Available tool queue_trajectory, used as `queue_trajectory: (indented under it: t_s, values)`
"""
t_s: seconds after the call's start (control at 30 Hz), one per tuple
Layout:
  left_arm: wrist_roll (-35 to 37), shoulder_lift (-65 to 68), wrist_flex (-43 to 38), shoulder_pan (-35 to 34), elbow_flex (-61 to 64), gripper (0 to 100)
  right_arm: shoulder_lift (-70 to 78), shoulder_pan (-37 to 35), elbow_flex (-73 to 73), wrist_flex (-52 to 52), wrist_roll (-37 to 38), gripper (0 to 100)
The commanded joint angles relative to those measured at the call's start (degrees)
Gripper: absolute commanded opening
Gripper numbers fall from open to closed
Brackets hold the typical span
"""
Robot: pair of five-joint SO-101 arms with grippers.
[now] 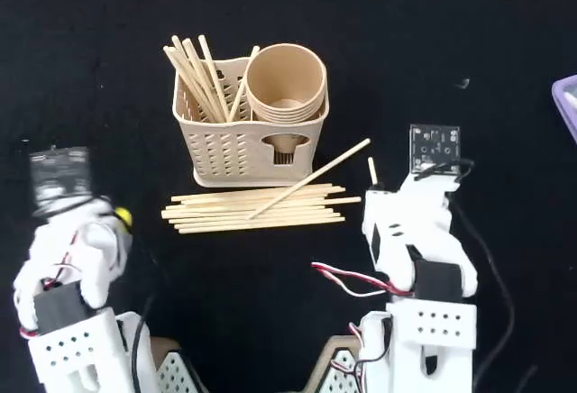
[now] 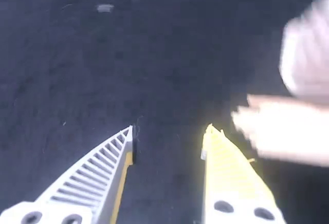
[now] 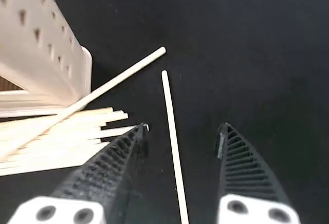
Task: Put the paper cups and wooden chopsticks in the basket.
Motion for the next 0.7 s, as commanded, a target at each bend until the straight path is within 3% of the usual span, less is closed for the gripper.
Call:
queue_trajectory:
  t_s: [0.0,0.2,0.37,0.47,0.67]
  values:
    - [-16.6,0.2,9.5,4.4,-7.9,22,0.8,1.2,4.4,-5.9,-0.4,21.5]
    - [-23.4,2.4,13.1,4.6,-8.9,22,0.4,5.5,7.8,-8.8,-0.4,21.5]
    - [-28.4,16.7,14.4,5.6,-12.3,22,0.7,8.7,8.0,-9.8,-5.4,21.5]
    - [-28.7,25.4,14.9,10.2,-17.5,22,0.6,9.3,9.6,-12.1,-5.6,21.5]
    - [-28.7,31.8,12.5,26.5,-18.0,22,0.5,9.2,10.9,-13.9,-5.6,21.5]
